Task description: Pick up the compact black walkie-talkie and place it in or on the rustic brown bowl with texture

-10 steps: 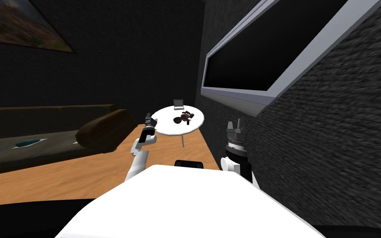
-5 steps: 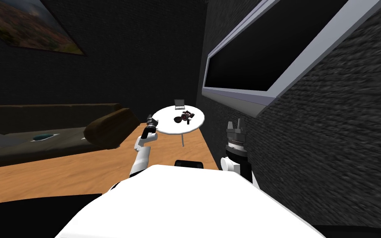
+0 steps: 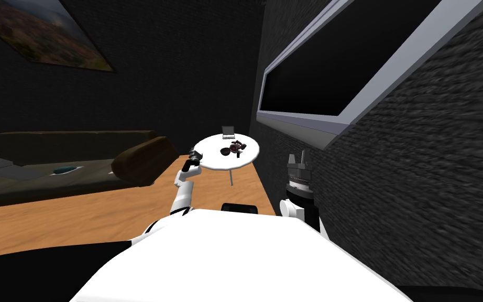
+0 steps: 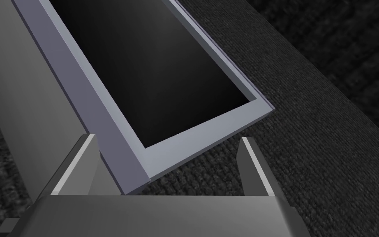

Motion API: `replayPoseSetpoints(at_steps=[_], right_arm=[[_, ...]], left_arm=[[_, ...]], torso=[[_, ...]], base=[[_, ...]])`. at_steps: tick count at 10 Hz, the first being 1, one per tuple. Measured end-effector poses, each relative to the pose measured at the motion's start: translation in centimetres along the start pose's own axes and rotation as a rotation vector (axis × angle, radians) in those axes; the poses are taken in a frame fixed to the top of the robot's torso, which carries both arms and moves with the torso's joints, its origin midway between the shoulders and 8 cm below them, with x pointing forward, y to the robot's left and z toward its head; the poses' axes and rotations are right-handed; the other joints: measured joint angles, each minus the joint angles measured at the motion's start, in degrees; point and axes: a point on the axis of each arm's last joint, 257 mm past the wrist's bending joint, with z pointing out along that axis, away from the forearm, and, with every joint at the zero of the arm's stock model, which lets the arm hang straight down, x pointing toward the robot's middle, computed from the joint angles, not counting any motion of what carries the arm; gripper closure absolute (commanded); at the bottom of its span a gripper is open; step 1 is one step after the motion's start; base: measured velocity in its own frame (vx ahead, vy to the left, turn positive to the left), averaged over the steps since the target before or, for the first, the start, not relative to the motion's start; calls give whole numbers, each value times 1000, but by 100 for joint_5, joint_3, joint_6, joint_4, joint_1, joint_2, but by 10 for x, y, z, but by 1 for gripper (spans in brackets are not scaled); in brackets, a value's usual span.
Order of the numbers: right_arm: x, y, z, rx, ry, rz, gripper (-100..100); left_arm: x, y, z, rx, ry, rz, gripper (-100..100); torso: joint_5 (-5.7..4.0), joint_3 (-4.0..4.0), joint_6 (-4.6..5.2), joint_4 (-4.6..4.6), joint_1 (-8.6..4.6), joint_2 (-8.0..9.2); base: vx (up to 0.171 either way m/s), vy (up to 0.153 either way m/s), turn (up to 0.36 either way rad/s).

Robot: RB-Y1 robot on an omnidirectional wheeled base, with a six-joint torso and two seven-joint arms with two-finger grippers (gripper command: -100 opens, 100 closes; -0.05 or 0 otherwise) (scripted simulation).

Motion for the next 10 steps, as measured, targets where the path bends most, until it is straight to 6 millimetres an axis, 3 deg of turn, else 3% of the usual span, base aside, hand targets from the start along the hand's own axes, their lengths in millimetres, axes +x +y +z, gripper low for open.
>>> replayPoseSetpoints(at_steps=[4, 10], right_arm=[[0, 0, 0, 0, 0, 0, 0], [0, 0, 0, 0, 0, 0, 0]], left_arm=[[-5, 40, 17, -114, -58, -102, -100], [-3, 80, 37, -266, -120, -228, -100]], torso=[[-1, -2, 0, -1, -3, -4], [-1, -4, 0, -1, -7, -8]], base=[[12, -73, 39], [17, -62, 21]])
